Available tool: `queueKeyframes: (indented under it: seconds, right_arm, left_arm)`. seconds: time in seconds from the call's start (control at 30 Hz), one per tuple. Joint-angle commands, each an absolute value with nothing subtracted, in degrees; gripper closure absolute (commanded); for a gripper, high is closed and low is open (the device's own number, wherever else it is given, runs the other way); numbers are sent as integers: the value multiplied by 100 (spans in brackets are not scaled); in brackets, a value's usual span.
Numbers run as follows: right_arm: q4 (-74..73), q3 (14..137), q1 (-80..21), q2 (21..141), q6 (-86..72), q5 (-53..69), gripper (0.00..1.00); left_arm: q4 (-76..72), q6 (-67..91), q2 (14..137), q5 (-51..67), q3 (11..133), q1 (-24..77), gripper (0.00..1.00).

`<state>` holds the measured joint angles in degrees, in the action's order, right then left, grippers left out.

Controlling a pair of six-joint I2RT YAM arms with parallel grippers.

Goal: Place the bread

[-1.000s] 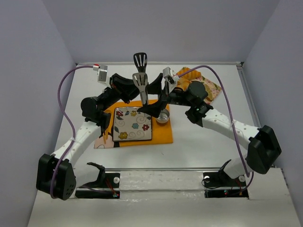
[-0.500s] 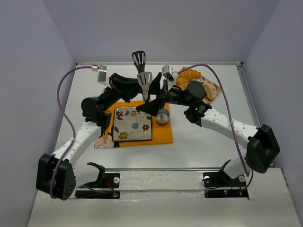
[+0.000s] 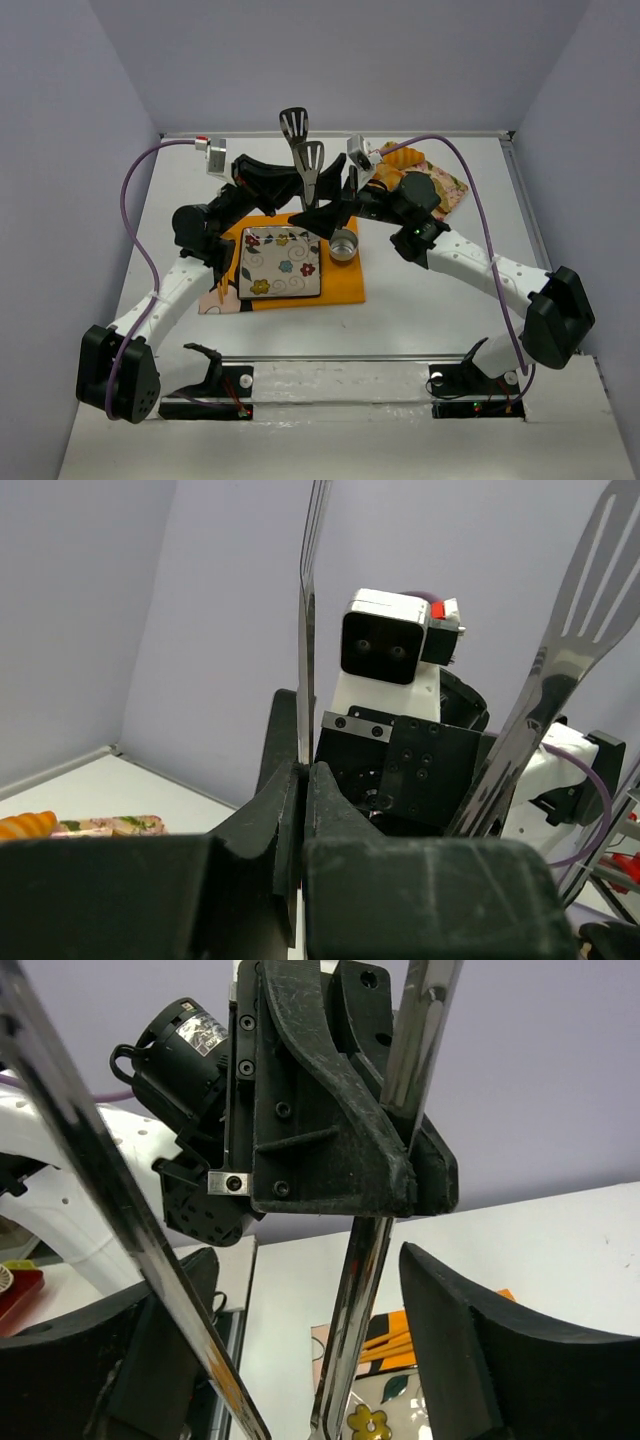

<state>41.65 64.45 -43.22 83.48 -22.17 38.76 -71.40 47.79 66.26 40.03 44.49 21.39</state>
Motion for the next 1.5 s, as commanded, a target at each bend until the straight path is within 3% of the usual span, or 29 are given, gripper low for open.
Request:
queueKeyframes:
  seconds: [0.0, 0.1, 0.17, 0.2, 0.23, 0.4, 0.5, 0.6, 0.8, 0.87, 0.93, 1.0, 1.07, 1.2, 1.27, 1.33, 1.47]
  right_arm:
    - [4562, 6653, -4342, 8191, -2162, 3630, 27]
    - [4570, 6671, -4342, 8174, -2284, 3359, 44]
    - [4553, 6680, -4342, 8174, -2268, 3322, 45]
    - [4553, 6688, -4342, 8174, -2268, 3305, 45]
    - [4544, 6697, -4342, 8165, -2259, 3313, 45]
    - [4509, 6627, -4342, 8086, -2268, 3200, 56]
    - [4509, 6592, -4342, 8033, -2285, 3182, 55]
    - [4465, 6592, -4342, 8007, -2320, 3191, 54]
    - [4430, 6566, -4158, 7981, -2548, 3138, 55]
    - [4403, 6495, -4087, 7945, -2566, 3120, 54]
    - [4194, 6451, -3921, 7902, -2558, 2998, 53]
    - [3556, 6468, -3710, 7779, -2523, 2762, 53]
    - [3061, 6469, -3517, 7612, -2453, 2594, 53]
    - [1489, 6425, -3042, 7322, -2199, 1778, 53]
    - [176, 6574, -3041, 7286, -1935, 453, 51]
    - [-777, 6627, -2980, 7277, -1881, -791, 51]
    - [-1711, 6583, -2840, 7234, -1933, -1800, 48]
  left_arm:
    - [-7253, 4588, 6513, 3999, 4544, 2188, 94]
    - [-7128, 4544, 6460, 3911, 4474, 2188, 94]
    - [-7093, 4544, 6451, 3850, 4439, 2188, 92]
    - [-7006, 4518, 6425, 3858, 4447, 2188, 87]
    - [-6961, 4500, 6425, 3858, 4465, 2188, 75]
    - [-6794, 4491, 6276, 3894, 4430, 2188, 72]
    - [-6768, 4439, 6179, 3850, 4359, 2188, 69]
    - [-6592, 4369, 6082, 3850, 4386, 2188, 51]
    - [-5970, 4193, 5959, 3533, 4473, 2180, 35]
    - [-5845, 4140, 5898, 3437, 4500, 2171, 20]
    - [-5311, 4000, 5758, 3262, 4552, 2153, 17]
    - [-4288, 3685, 5539, 2736, 4710, 2110, 14]
    - [-3285, 3481, 5327, 1867, 4834, 2083, 1]
    - [-1571, 2989, 4765, 188, 5053, 2083, 1]
    - [-770, 2970, 4536, -1047, 5089, 2083, 1]
    - [-449, 3093, 4413, -1737, 5028, 2083, 1]
    - [-404, 3059, 4526, -2302, 4834, 2083, 1]
